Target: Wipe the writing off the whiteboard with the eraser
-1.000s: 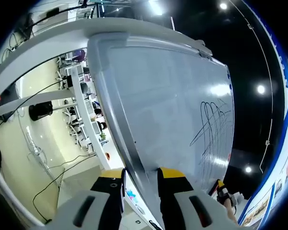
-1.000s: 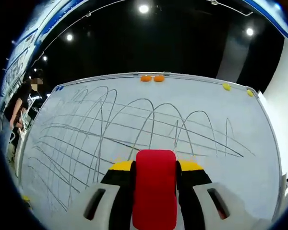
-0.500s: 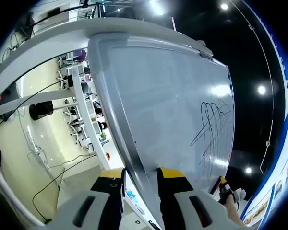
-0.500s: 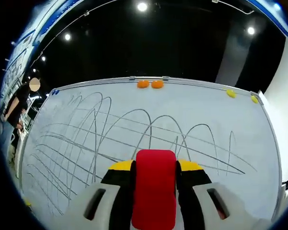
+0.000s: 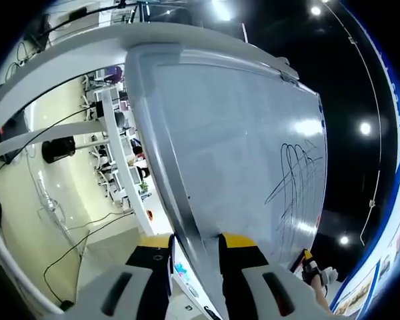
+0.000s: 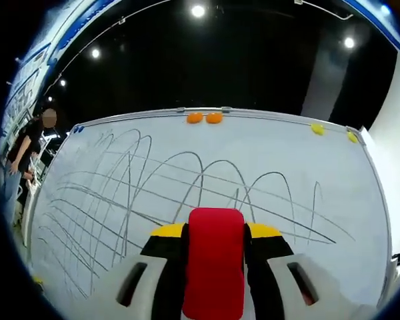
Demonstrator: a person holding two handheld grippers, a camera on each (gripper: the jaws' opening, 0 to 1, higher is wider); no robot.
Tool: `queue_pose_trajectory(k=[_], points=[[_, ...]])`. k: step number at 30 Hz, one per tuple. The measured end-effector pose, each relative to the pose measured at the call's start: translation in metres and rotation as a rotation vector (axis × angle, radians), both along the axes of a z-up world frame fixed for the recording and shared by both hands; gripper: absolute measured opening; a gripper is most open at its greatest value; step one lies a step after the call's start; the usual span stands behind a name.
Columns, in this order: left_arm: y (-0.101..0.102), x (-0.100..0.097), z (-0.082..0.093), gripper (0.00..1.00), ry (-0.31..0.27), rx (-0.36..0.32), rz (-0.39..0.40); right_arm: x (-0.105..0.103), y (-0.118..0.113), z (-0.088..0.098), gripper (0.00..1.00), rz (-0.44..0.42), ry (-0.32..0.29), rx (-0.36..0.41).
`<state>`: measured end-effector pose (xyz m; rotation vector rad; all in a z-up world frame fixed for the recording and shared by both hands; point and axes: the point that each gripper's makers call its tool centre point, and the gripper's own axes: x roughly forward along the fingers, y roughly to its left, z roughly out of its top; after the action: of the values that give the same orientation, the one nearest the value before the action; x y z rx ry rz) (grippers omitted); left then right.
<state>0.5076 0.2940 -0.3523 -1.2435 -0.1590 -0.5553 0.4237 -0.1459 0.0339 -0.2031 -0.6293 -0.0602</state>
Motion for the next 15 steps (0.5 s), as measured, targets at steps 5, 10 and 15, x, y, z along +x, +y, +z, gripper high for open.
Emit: queue_pose_trajectory(k=[5,10,15], points=[[-0.001,-0.002,0.0,0.29,-0.001,0.005,-0.001,-0.003,-0.007,-0.001,0.34,0.001,0.002,0.012],[-0.001,-0.001,0.0,0.29,0.0,0.003,0.001,-0.005,-0.022,-0.002,0.34,-0.003,0.006,0.011],[-0.001,0.0,0.0,0.29,0.003,0.008,0.001,-0.008,-0.043,-0.003,0.34,-0.006,0.007,0.043]])
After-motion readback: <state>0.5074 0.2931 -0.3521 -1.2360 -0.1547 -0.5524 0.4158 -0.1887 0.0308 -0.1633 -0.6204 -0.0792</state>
